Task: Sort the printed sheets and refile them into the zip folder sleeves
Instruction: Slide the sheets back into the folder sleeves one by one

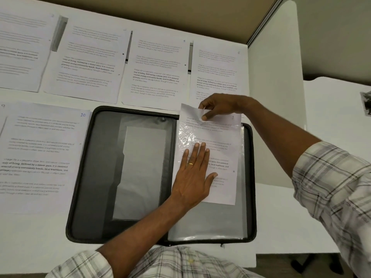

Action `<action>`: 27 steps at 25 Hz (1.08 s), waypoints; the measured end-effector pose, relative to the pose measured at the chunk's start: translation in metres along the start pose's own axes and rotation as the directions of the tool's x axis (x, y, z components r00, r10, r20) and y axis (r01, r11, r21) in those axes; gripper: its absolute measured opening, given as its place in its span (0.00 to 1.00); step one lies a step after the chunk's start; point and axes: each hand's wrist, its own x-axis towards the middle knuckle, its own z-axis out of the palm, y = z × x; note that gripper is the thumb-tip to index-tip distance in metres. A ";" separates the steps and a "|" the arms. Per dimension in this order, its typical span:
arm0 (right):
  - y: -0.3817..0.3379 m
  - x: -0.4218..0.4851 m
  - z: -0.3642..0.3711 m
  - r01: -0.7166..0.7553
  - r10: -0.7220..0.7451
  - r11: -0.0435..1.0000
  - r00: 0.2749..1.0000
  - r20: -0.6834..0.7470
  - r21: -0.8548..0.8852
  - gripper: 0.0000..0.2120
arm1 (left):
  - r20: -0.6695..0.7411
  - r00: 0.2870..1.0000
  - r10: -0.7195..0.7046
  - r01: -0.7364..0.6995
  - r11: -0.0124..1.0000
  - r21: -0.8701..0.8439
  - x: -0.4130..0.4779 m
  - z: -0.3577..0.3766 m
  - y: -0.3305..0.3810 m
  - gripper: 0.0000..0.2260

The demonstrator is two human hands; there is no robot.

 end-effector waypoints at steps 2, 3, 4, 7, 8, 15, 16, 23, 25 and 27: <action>0.002 -0.002 0.005 0.000 -0.004 0.999 0.997 -0.082 -0.042 0.10 | 0.006 1.000 0.004 -0.004 1.000 0.014 -0.005 -0.002 -0.001 0.34; 0.004 -0.004 0.005 -0.007 0.001 0.999 0.990 -0.144 -0.039 0.11 | 0.010 1.000 0.004 -0.005 1.000 0.024 -0.007 -0.002 -0.003 0.34; 0.007 -0.006 0.005 -0.012 0.010 1.000 0.980 -0.198 -0.014 0.13 | 0.014 1.000 0.004 -0.004 1.000 0.031 -0.009 -0.002 -0.004 0.34; 0.011 -0.010 0.010 0.010 -0.007 1.000 0.975 -0.221 0.015 0.11 | 0.014 1.000 0.004 -0.005 0.999 0.052 -0.015 0.001 -0.008 0.34; 0.011 -0.011 0.013 0.020 -0.020 1.000 0.981 -0.194 -0.001 0.10 | 0.013 1.000 0.004 -0.005 0.999 0.055 -0.016 0.002 -0.008 0.34; 0.007 -0.016 0.017 -0.056 0.019 0.992 0.951 -0.310 -0.113 0.15 | 0.032 0.999 0.011 -0.013 0.998 0.063 -0.020 0.002 -0.002 0.35; 0.007 -0.016 0.019 -0.055 0.013 0.992 0.945 -0.328 -0.117 0.16 | 0.037 0.999 0.014 -0.017 0.997 0.072 -0.022 0.005 -0.001 0.35; 0.009 -0.011 0.038 -0.097 0.034 0.984 0.925 -0.379 -0.148 0.24 | 0.059 0.998 -0.006 0.000 0.995 0.099 -0.022 0.017 0.006 0.36; 0.010 -0.008 0.038 -0.118 0.052 0.978 0.937 -0.346 -0.173 0.28 | 0.055 0.998 -0.011 0.006 0.995 0.098 -0.023 0.018 0.007 0.37; 0.008 -0.004 0.035 -0.139 0.082 0.973 0.955 -0.286 -0.185 0.33 | 0.057 0.998 -0.026 0.021 0.996 0.084 -0.023 0.017 0.007 0.37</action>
